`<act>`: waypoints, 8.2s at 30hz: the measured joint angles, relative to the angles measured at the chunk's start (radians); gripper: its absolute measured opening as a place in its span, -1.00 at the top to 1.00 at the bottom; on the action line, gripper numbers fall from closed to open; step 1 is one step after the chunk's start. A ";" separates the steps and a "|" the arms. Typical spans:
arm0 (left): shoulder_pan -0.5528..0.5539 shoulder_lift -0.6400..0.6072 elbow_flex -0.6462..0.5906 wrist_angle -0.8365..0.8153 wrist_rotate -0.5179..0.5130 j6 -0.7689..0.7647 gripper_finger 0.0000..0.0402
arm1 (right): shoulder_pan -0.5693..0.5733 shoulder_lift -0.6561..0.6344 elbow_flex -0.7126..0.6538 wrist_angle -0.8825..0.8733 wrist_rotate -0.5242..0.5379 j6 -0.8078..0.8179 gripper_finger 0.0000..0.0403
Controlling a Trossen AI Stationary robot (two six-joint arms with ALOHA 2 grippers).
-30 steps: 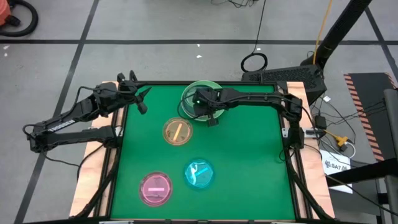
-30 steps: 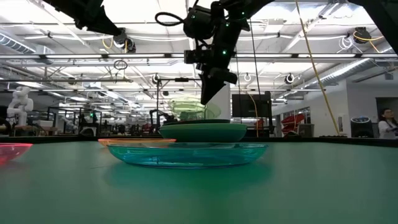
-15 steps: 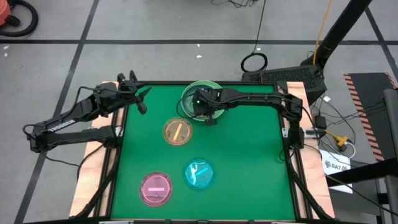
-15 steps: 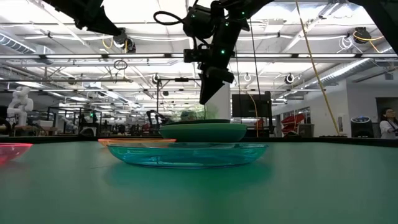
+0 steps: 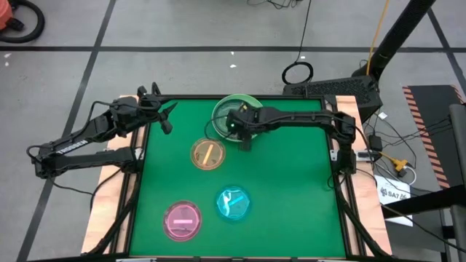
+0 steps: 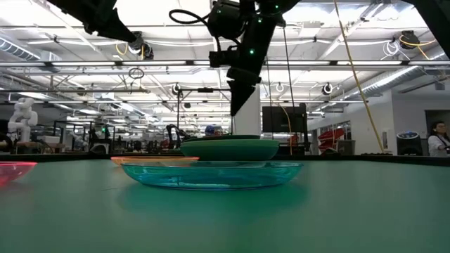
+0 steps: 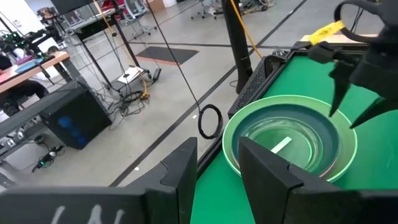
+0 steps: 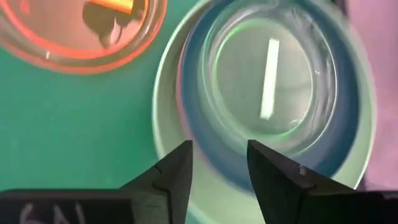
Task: Stack plastic plates
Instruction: Stack the blue transparent plate on top of the green transparent plate
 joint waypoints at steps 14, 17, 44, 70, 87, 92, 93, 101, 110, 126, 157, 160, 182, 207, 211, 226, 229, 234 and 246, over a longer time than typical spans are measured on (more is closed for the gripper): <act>-0.045 0.006 0.000 -0.029 0.044 -0.182 0.39 | 0.170 -0.033 0.000 -0.238 -0.002 0.155 0.32; -0.093 0.025 0.000 -0.050 0.045 -0.254 0.39 | 0.201 -0.058 0.000 -0.253 -0.003 0.178 0.32; -0.922 0.198 0.000 0.005 -0.336 -0.514 0.39 | 0.576 -0.057 0.000 -0.048 -0.076 1.268 0.32; -1.046 0.256 0.000 -0.027 -0.378 -0.501 0.39 | 0.600 0.211 -0.001 -0.141 -0.070 1.621 0.32; -1.046 0.256 0.000 -0.024 -0.378 -0.498 0.39 | 0.598 0.224 0.000 -0.093 0.003 1.607 0.45; -1.046 0.256 0.000 -0.024 -0.378 -0.499 0.39 | 0.598 0.224 0.000 -0.087 0.006 1.591 0.70; -1.046 0.256 0.000 -0.024 -0.379 -0.499 0.39 | 0.598 0.224 0.000 -0.083 0.007 1.586 0.75; -1.046 0.256 0.000 -0.024 -0.379 -0.500 0.39 | 0.596 0.221 0.000 -0.062 0.029 1.550 0.98; -1.030 0.256 0.000 -0.023 -0.511 -0.423 0.39 | 0.559 0.160 0.000 -0.130 0.012 1.408 0.99; -0.874 0.254 0.000 -0.101 -0.749 -0.271 0.39 | 0.350 -0.144 0.000 -0.286 -0.119 0.928 1.00; -0.785 0.096 -0.001 -0.060 -0.936 -0.053 0.39 | -0.494 -0.184 0.000 0.020 -0.466 0.325 1.00; -0.770 0.097 0.000 -0.016 -0.937 -0.013 0.39 | -0.543 -0.113 0.000 0.140 -0.564 0.341 1.00; -0.679 0.096 0.000 -0.004 -0.935 -0.027 0.39 | -0.542 0.097 0.000 0.260 -0.589 0.285 1.00; -0.670 0.096 0.000 -0.009 -0.935 -0.046 0.39 | -0.539 0.094 0.000 0.254 -0.574 0.276 0.42; -0.670 0.096 0.000 -0.009 -0.935 -0.054 0.39 | -0.541 0.074 0.000 0.231 -0.575 0.242 0.38; -0.667 0.128 0.001 0.151 -0.698 -0.129 0.39 | -0.465 -0.268 -0.385 0.487 -0.576 0.009 0.47; -0.647 0.179 0.001 0.237 -0.662 -0.132 0.39 | -0.429 -0.382 -0.566 0.670 -0.560 0.000 0.50; -0.569 0.312 0.001 0.403 -0.594 -0.078 0.39 | -0.372 -0.553 -0.797 0.930 -0.525 -0.121 0.54; -0.275 0.545 0.001 0.709 -0.137 -0.062 0.39 | -0.352 -0.816 -0.916 1.058 -0.705 -0.202 0.61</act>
